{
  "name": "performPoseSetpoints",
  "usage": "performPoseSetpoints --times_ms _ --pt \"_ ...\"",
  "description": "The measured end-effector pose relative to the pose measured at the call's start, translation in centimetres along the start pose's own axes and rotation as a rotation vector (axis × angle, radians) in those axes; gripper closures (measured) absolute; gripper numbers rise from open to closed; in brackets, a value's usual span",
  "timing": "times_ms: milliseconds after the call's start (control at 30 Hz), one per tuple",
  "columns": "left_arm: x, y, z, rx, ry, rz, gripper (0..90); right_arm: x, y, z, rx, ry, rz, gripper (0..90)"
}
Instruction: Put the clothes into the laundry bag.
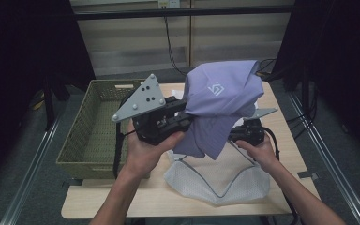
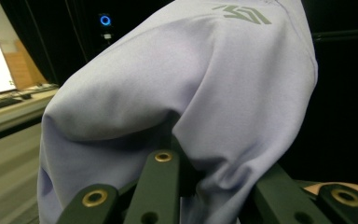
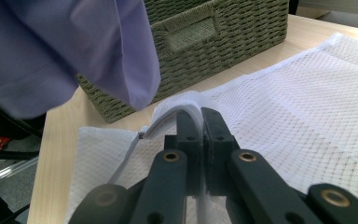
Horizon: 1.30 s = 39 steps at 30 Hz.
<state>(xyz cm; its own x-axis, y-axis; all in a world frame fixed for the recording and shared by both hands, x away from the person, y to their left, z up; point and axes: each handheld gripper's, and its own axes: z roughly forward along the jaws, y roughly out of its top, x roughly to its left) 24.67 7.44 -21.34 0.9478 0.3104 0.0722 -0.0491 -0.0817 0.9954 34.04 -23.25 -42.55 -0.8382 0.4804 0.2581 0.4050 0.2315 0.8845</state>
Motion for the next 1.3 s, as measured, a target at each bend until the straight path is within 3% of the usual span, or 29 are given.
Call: performPoseSetpoints --times_ms 233,367,500,633,900,1133,1300 --pt "-1.1 -0.8 0.6 -0.006 -0.024 -0.001 82.5 0.0 -0.1 0.1 0.003 0.0 0.0 88.1" --pt "-1.1 -2.0 1.3 -0.002 -0.058 -0.062 82.5 0.2 -0.1 0.3 0.007 0.0 -0.001 88.1" --pt "-2.1 -2.8 2.0 0.029 -0.074 -0.033 82.5 0.0 -0.1 0.4 0.006 -0.001 0.004 88.2" --pt "-2.3 -4.1 2.7 0.051 -0.073 -0.05 82.4 0.1 -0.2 0.4 0.007 0.002 0.006 88.2" --pt "-1.4 -6.8 3.4 0.12 -0.062 -0.071 82.4 0.2 -0.1 0.3 0.004 0.003 0.002 88.1" --pt "-1.0 -9.3 3.8 0.187 -0.053 -0.063 82.3 0.2 -0.2 0.6 0.009 0.008 0.002 88.1" --pt "-0.8 -11.1 3.6 0.224 -0.051 -0.086 82.2 0.2 -0.2 0.6 0.012 0.007 0.003 88.1"
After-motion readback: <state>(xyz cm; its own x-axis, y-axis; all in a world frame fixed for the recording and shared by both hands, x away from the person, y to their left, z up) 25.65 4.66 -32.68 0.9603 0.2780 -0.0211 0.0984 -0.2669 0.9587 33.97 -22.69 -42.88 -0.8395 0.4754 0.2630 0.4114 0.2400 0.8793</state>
